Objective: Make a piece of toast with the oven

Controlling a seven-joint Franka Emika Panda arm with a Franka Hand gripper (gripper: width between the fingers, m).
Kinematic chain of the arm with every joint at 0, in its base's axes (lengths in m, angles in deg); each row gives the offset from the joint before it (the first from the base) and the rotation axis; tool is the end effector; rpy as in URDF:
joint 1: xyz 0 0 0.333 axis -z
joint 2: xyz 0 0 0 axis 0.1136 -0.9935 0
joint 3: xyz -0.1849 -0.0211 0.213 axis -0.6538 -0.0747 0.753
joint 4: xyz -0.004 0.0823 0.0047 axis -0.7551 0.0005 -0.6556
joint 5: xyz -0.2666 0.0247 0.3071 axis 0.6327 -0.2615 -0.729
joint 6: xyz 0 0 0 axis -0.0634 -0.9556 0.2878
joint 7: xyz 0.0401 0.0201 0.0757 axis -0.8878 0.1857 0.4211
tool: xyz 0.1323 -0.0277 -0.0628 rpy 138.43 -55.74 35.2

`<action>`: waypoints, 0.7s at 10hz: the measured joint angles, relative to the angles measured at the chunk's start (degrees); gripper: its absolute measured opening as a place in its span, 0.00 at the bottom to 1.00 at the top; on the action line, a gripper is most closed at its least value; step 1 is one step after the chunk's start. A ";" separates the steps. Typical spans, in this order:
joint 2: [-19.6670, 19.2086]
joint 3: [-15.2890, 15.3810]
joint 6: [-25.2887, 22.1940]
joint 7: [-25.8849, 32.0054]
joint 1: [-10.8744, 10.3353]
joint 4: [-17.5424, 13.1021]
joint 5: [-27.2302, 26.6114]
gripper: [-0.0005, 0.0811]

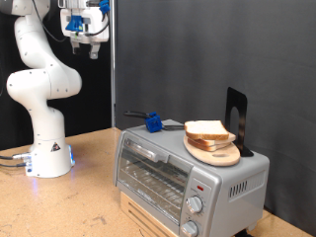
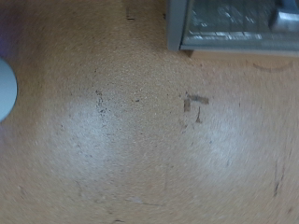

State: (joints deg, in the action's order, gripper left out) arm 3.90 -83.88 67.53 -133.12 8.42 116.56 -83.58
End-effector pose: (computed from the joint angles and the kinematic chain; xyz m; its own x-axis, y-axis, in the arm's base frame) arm 0.3467 0.0006 0.5181 -0.6212 -0.7836 -0.0128 -0.7837 0.6211 0.0085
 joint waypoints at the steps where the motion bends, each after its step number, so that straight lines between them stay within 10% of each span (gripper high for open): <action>1: -0.02 -0.89 0.33 7.01 -1.07 -0.08 0.00 0.84; 4: -1.37 -5.08 7.34 25.90 -5.00 0.00 -0.08 0.84; 7: -1.23 -6.00 7.53 29.95 -5.78 0.17 -2.60 0.84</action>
State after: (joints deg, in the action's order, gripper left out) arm 2.68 -89.88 75.06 -103.17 2.64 116.73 -86.19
